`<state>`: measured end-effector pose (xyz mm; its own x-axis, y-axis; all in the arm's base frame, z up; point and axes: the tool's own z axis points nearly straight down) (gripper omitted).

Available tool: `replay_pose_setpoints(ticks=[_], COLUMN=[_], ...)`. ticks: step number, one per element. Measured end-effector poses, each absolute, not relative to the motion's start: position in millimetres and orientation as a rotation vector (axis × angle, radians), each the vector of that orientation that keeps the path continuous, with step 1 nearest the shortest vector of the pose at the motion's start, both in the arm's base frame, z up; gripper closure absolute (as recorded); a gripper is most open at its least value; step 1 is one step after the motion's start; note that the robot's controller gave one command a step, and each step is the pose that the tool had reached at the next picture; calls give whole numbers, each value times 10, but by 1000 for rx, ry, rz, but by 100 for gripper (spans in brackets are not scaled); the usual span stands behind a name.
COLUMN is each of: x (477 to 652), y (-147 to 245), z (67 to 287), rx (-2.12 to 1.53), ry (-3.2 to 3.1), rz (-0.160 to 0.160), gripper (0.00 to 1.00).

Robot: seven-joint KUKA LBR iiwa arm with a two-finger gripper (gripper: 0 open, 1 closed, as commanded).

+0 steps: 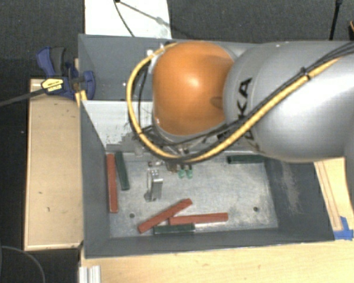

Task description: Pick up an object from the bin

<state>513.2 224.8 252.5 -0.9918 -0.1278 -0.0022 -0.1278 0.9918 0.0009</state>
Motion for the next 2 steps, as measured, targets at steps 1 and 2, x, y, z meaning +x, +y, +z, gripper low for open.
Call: replay_pose_setpoints(ticks=[1,2], x=[5107,4888], y=[1691,1143], z=[1206,682], rx=[-504,-355], ry=[3106,3125], rz=[-2,-1], gripper=[0,0])
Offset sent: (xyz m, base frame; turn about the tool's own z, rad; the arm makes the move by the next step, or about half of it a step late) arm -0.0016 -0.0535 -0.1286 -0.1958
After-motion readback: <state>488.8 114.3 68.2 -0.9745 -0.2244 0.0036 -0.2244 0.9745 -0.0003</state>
